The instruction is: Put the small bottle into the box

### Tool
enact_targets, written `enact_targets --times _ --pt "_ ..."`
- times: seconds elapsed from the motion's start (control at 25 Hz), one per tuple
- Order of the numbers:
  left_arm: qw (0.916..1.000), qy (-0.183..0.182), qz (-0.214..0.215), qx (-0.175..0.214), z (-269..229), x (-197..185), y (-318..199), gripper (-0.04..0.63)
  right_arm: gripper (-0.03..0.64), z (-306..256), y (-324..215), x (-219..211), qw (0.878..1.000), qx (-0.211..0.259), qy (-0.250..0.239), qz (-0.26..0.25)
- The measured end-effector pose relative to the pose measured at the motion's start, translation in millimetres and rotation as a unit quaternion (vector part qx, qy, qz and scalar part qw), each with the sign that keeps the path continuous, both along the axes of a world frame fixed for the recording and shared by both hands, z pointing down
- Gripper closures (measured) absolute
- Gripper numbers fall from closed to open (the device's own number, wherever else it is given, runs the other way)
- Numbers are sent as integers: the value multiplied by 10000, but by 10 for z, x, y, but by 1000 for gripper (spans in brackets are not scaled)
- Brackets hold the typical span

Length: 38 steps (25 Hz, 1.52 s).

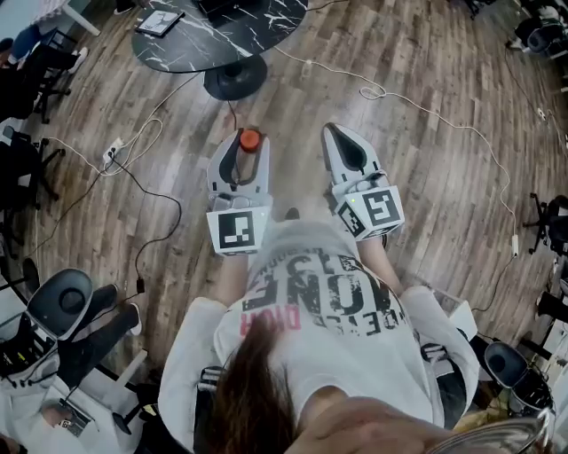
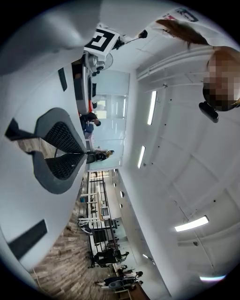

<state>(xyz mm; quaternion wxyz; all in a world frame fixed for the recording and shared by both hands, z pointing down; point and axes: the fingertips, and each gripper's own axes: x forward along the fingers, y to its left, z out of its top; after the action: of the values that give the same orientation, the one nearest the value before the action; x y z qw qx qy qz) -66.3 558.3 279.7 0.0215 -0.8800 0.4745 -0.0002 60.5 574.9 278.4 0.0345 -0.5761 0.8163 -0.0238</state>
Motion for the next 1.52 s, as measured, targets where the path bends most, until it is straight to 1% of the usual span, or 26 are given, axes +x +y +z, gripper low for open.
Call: enact_targets --times 0.4,0.76,0.92,1.16,1.36,1.52 --pt "10000 38 -31 -12 -14 84 -64 449 615 24 -89 71 9999 -53 8 -122" --pt "9997 19 -25 -252 84 63 -102 449 615 76 -128 9 9994 -107 -159 -282" --pt "9997 44 -24 -252 105 34 -239 449 615 124 -231 -20 9992 -192 -186 -305" --pt "9996 89 35 -275 190 -9 -602 449 615 165 -559 -13 9993 -281 -133 -217" --pt "9997 122 35 -218 146 -114 -1151 449 614 156 -1079 -148 9991 -299 16 -311" --pt "9997 160 88 -148 12 -210 -1620 449 615 120 -1551 -236 9989 -376 132 -264"
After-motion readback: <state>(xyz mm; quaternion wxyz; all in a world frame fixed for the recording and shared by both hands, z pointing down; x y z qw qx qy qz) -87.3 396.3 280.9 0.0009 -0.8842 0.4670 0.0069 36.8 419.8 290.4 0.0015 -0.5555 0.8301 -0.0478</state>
